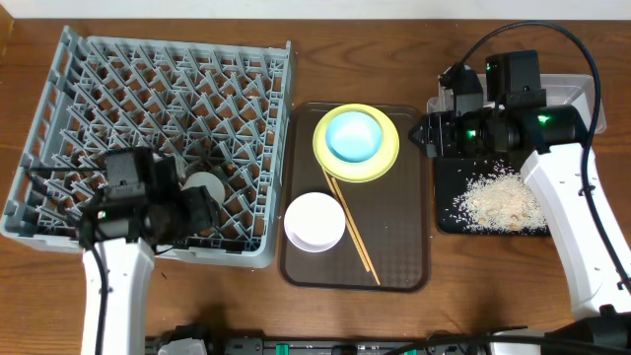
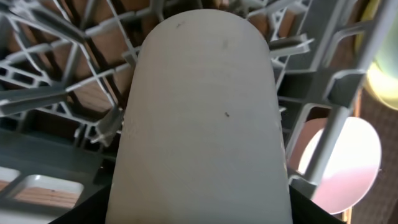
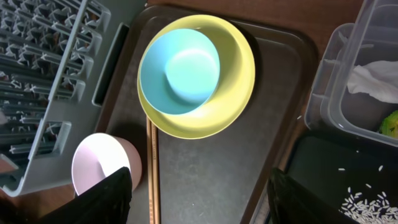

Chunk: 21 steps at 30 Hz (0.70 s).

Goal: Sort waste into correct bins and load items into the dishwasher
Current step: 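Place the white cup upside down in the dish rack with left gripper, then reach the left gripper to the pink bowl and grasp it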

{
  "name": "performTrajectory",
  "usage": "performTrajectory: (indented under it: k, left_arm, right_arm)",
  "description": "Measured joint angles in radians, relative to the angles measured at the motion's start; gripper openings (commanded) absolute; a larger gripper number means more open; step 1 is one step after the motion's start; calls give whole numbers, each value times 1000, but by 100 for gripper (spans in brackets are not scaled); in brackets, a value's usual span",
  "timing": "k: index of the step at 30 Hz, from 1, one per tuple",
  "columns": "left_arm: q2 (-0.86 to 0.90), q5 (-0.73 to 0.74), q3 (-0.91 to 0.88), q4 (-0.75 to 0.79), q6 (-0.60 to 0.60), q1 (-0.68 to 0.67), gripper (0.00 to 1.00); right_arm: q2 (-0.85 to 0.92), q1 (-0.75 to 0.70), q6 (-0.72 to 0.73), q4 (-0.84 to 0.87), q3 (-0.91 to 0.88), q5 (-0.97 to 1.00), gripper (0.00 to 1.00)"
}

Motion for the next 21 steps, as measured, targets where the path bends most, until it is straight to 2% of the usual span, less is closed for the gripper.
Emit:
performTrajectory:
  k: [1, 3, 5, 8, 10, 15, 21]
  left_arm:
    - [17, 2, 0, 1, 0, 0, 57]
    - [58, 6, 0, 15, 0, 0, 65]
    - [90, 14, 0, 34, 0, 0, 80]
    - [137, 31, 0, 79, 0, 0, 92]
    - [157, 39, 0, 108, 5, 0, 94]
    - [169, 45, 11, 145, 8, 0, 95]
    - [146, 97, 114, 137, 6, 0, 96]
  right_arm:
    - [0, 0, 0, 0, 0, 0, 68]
    - [0, 0, 0, 0, 0, 0, 69]
    - [0, 0, 0, 0, 0, 0, 70]
    - [0, 0, -1, 0, 0, 0, 72]
    - [0, 0, -1, 0, 0, 0, 77]
    - [0, 0, -10, -3, 0, 2, 99]
    - [0, 0, -11, -5, 0, 2, 99]
